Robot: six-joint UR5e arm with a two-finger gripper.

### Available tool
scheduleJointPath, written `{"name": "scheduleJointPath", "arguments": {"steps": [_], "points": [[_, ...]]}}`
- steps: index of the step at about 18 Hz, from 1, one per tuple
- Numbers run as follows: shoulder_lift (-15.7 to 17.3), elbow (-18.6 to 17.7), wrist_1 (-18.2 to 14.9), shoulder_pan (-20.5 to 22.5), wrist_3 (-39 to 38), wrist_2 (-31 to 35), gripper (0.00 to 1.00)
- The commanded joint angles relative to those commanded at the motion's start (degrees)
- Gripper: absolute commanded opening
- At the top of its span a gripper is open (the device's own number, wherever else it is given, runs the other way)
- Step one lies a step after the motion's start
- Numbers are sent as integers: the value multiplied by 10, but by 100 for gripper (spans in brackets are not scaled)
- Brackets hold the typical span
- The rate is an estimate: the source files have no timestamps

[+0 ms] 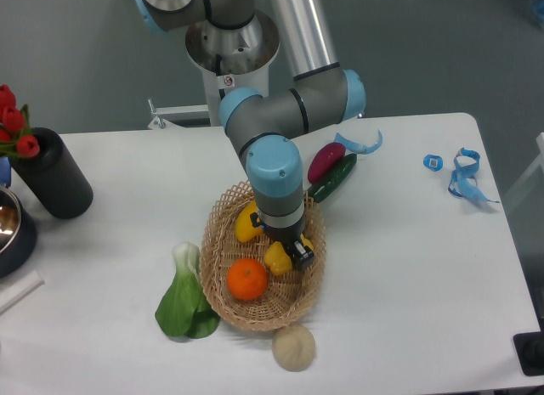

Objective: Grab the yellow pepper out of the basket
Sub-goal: 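Lift the gripped yellow pepper up out of the basket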

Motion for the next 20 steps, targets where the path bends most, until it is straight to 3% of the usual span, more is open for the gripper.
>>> {"name": "scheduleJointPath", "arguments": {"steps": [9,12,15,20], "points": [[30,3,-8,11,-50,-8,42],[45,17,-9,32,-50,-7,47],[66,19,-20,61,-49,-8,40],[68,32,-35,100,-49,-26,40]]}}
